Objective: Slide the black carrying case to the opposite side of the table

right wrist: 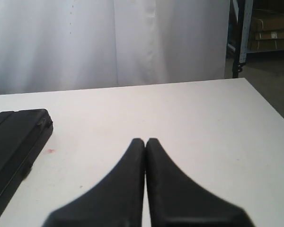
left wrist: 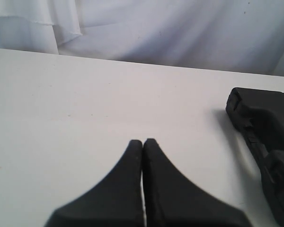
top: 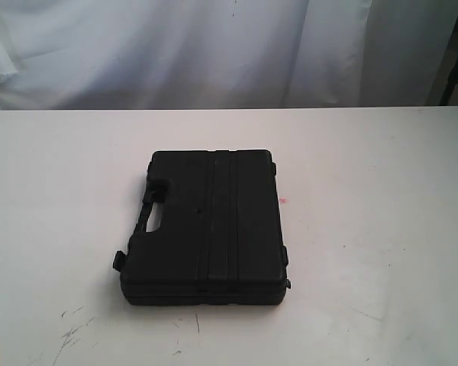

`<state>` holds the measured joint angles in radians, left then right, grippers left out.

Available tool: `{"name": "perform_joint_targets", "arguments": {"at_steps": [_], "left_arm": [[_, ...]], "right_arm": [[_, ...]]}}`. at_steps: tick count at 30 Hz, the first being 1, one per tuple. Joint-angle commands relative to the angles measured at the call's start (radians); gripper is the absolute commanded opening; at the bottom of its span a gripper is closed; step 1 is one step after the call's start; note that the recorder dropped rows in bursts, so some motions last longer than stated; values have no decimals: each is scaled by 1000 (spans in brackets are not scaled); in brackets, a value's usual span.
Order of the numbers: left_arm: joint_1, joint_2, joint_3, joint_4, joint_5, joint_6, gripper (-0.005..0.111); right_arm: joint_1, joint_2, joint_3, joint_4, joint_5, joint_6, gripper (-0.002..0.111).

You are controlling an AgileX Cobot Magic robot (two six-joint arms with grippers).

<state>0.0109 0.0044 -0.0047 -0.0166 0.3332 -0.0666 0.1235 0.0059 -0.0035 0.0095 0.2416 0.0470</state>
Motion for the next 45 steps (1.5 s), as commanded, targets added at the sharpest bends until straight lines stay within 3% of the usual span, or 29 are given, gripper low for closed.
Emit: {"name": "perform_joint_targets", "arguments": {"at_steps": [1, 45], "left_arm": [[2, -4, 5, 1, -15, -1, 0], [2, -4, 5, 1, -15, -1, 0]], "right_arm": [[-8, -6, 4, 10, 52, -20, 0], [-8, -6, 4, 6, 103, -37, 0]]}}
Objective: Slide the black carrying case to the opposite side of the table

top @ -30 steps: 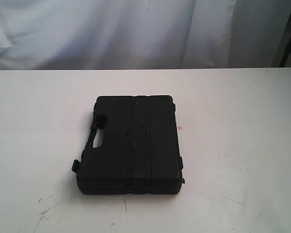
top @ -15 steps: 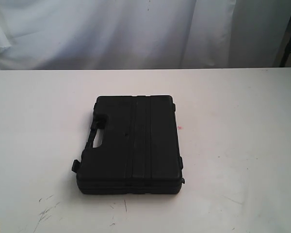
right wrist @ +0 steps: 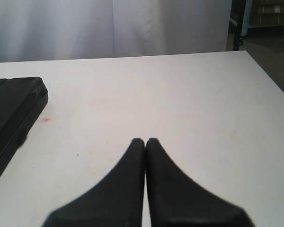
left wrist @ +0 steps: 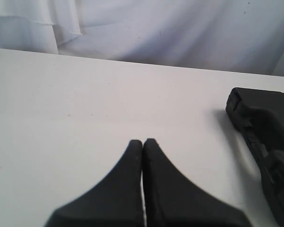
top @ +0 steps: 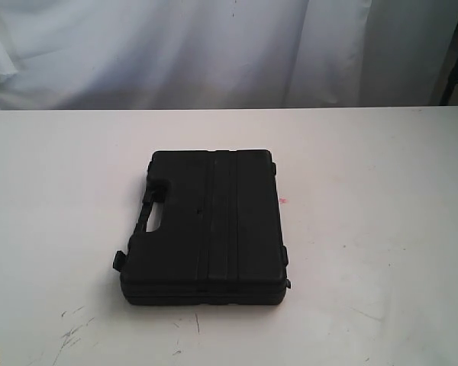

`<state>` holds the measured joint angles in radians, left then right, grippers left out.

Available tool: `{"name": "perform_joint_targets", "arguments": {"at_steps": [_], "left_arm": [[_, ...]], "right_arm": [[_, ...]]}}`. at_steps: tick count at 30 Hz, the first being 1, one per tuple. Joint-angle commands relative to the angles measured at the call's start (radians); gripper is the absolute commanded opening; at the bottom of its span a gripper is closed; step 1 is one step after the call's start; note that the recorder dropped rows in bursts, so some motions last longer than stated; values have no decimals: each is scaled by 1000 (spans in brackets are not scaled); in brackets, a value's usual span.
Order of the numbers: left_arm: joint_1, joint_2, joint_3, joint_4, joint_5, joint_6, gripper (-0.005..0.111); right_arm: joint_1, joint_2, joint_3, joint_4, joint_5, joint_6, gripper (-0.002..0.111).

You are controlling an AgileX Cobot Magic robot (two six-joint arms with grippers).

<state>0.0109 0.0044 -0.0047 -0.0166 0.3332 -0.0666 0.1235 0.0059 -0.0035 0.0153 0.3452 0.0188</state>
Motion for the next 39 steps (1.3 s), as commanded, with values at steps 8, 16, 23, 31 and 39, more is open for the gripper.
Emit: {"name": "perform_joint_targets", "arguments": {"at_steps": [8, 16, 23, 31, 39], "left_arm": [[2, -4, 5, 1, -15, -1, 0], [2, -4, 5, 1, -15, -1, 0], [2, -4, 5, 17, -209, -3, 0], [2, -4, 5, 17, -468, -3, 0], [2, -4, 5, 10, -468, -14, 0]], "right_arm": [[-8, -6, 4, 2, 0, -9, 0], [-8, -6, 4, 2, 0, -9, 0], [-8, -6, 4, 2, 0, -9, 0], [-8, -6, 4, 2, 0, -9, 0], [-8, -6, 4, 4, 0, -9, 0]]}}
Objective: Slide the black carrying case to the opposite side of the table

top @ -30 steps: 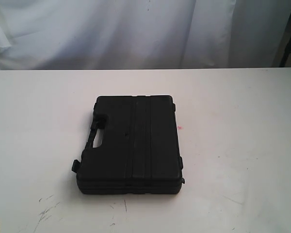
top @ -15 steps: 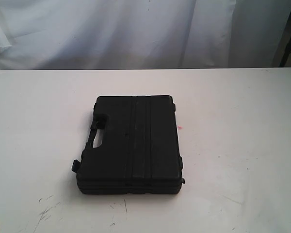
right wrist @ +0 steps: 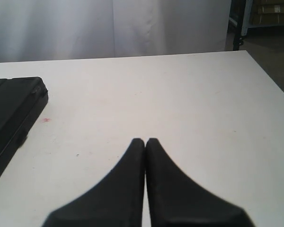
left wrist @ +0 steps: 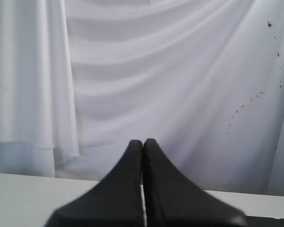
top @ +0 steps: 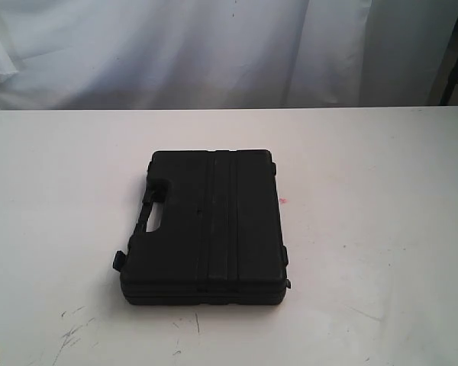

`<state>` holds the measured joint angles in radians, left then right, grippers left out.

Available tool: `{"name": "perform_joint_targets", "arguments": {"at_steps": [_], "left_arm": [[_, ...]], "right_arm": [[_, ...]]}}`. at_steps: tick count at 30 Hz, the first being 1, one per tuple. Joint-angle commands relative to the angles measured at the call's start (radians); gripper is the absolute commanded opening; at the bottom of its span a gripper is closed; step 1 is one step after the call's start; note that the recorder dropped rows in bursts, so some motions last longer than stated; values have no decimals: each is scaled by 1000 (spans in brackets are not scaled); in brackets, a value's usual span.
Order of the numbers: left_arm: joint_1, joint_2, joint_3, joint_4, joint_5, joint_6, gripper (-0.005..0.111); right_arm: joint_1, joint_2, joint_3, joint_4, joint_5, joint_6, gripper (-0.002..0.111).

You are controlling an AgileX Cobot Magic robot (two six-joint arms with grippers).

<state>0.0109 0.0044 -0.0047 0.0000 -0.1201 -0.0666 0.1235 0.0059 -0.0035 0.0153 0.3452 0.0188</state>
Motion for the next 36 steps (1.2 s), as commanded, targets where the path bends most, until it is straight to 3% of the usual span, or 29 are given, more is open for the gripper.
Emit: {"name": "perform_joint_targets", "arguments": {"at_steps": [1, 5, 11, 16, 24, 28, 36], "left_arm": [[2, -4, 5, -11, -15, -16, 0], [2, -4, -22, -43, 22, -72, 0], [2, 51, -227, -43, 254, -65, 0], [2, 257, -406, -51, 405, -65, 0], [2, 673, -666, -110, 839, -25, 0], [2, 810, -710, -172, 886, -1, 0], [2, 944, -711, -223, 796, -8, 0]], "right_arm": [[-8, -6, 4, 4, 0, -9, 0], [-8, -6, 4, 4, 0, -9, 0], [-8, -6, 4, 4, 0, -9, 0], [-8, -6, 4, 0, 0, -9, 0], [-8, -6, 4, 1, 0, -9, 0], [-8, -6, 4, 1, 0, -9, 0], [-8, -6, 4, 1, 0, -9, 0]]}}
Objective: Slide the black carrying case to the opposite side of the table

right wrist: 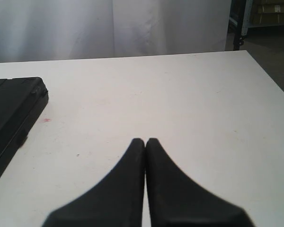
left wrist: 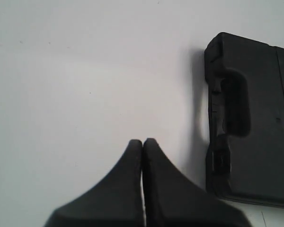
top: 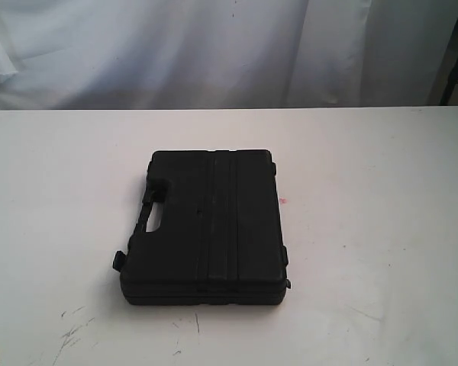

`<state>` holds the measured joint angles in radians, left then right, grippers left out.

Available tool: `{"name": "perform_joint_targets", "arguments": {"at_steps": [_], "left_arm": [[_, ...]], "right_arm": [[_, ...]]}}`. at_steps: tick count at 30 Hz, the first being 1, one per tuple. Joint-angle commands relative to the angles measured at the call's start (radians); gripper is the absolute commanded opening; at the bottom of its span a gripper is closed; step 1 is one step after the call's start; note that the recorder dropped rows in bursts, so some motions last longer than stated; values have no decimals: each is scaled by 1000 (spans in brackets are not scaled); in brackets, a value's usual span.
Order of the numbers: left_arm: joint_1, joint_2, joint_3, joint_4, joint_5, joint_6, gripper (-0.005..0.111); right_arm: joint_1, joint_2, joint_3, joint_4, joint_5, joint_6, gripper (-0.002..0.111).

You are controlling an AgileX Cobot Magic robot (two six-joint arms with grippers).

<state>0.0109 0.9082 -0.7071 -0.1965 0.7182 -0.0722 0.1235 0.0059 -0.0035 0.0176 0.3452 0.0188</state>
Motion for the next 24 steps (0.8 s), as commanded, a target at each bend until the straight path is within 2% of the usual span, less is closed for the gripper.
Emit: {"name": "perform_joint_targets", "arguments": {"at_steps": [1, 6, 14, 17, 24], "left_arm": [[2, 47, -9, -44, -42, 11, 0], [2, 105, -26, -144, -41, 154, 0], [-10, 309, -227, -157, 133, 157, 0], [-44, 375, -282, -157, 155, 153, 0], [-172, 507, -366, -131, 155, 103, 0]], "right_arm": [[-8, -6, 4, -1, 0, -9, 0], [-8, -6, 4, -1, 0, -9, 0], [-8, -6, 4, -1, 0, -9, 0], [-8, -6, 4, -1, 0, -9, 0], [-8, -6, 4, 2, 0, -9, 0]]}}
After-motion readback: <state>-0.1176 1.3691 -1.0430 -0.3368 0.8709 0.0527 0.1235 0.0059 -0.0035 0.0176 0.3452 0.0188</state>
